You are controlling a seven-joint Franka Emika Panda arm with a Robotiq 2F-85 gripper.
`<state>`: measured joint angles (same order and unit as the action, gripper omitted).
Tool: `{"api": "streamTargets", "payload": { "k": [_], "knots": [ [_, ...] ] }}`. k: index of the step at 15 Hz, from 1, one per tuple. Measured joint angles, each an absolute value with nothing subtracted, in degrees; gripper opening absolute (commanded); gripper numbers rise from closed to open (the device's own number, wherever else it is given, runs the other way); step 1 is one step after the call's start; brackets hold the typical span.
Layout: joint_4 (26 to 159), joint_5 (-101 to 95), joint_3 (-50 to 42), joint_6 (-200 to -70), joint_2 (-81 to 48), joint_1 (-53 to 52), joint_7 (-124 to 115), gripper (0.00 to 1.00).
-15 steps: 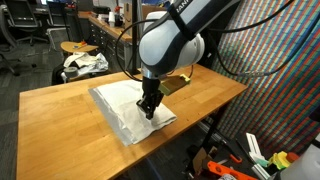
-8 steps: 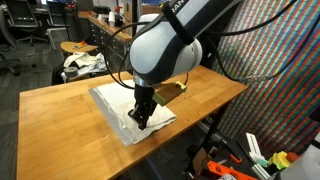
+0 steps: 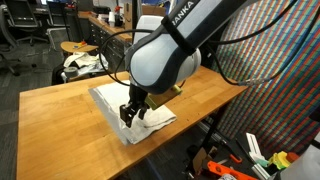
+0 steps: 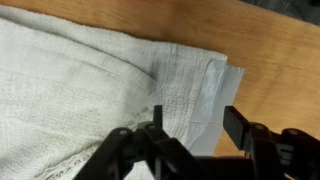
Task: Fold the towel in half
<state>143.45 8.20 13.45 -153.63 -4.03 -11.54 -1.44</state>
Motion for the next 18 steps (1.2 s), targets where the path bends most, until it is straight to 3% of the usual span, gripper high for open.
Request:
{"api": "streamTargets", "payload": {
  "k": [4, 5, 6, 15, 18],
  "knots": [
    [142.6, -1.1, 11.8, -155.3, -6.6, -11.5, -11.2, 1.0],
    [142.2, -2.9, 11.3, -155.3, -7.3, -11.6, -13.0, 0.75],
    [141.7, -4.7, 10.7, -155.3, -8.1, -11.6, -14.8, 0.75],
    [138.5, -8.1, 8.4, -154.2, -11.9, -12.4, -19.4, 0.05],
    [138.3, -8.1, 8.1, -154.2, -11.9, -12.4, -19.5, 0.0]
  ]
}}
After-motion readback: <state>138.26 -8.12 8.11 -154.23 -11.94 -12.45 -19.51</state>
